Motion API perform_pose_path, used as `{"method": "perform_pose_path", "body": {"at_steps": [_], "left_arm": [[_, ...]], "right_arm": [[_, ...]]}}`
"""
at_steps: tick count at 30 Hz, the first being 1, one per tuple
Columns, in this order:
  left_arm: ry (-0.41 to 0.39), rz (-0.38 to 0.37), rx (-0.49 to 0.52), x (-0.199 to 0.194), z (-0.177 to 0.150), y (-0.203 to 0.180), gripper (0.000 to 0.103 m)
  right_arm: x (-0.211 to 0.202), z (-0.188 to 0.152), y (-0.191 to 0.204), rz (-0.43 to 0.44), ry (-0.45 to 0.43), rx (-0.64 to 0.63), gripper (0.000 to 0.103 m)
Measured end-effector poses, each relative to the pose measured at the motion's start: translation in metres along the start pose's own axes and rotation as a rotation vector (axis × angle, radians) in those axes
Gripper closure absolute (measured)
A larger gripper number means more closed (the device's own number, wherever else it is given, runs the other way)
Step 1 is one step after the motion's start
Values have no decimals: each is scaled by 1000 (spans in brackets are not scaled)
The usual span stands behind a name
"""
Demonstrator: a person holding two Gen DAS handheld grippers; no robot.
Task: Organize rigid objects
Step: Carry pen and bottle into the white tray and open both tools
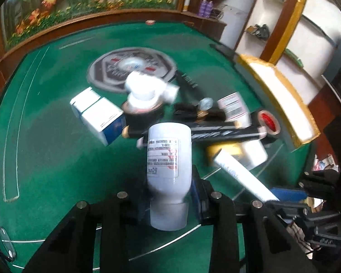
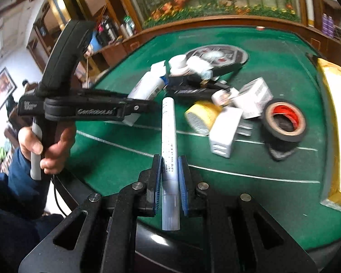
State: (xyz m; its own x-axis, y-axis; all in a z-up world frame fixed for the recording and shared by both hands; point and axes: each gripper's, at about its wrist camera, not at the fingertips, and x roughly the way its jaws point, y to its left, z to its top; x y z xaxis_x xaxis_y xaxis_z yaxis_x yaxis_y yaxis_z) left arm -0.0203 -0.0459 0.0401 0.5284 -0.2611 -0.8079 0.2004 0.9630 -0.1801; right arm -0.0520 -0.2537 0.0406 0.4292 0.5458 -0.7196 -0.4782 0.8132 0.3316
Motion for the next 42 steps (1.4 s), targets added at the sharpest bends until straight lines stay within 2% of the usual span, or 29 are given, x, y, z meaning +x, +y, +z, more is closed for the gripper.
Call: {"method": "perform_pose_path", "body": {"at_steps": [3, 9, 18, 24, 29, 32, 35, 39, 42], "left_arm": [[-14, -56, 18, -2, 14, -15, 69], [-17, -164, 85, 5, 47, -71, 69], [28, -247, 169, 57, 103, -165, 69], [90, -241, 157, 106, 137, -204, 69], [144, -198, 131, 153, 159, -217, 69], [173, -171, 107, 175, 165, -217, 69], [148, -139, 110, 171, 166, -216, 69], [152, -122, 101, 174, 165, -215, 69], [156, -129, 124, 176, 166, -217, 69]], "right_arm": [[-17, 3, -16, -14, -54, 64, 89], [-64, 10, -59, -82, -175, 215, 89], [-123, 18, -140, -172, -293, 415, 89], [-121, 36, -205, -241, -257, 498, 89], [-97, 49, -257, -309, -194, 537, 89], [-85, 52, -280, -309, -174, 570, 89], [-77, 55, -291, -298, -153, 599, 89], [-70, 54, -291, -329, -121, 603, 89], [-68, 52, -292, -332, -103, 609, 89]]}}
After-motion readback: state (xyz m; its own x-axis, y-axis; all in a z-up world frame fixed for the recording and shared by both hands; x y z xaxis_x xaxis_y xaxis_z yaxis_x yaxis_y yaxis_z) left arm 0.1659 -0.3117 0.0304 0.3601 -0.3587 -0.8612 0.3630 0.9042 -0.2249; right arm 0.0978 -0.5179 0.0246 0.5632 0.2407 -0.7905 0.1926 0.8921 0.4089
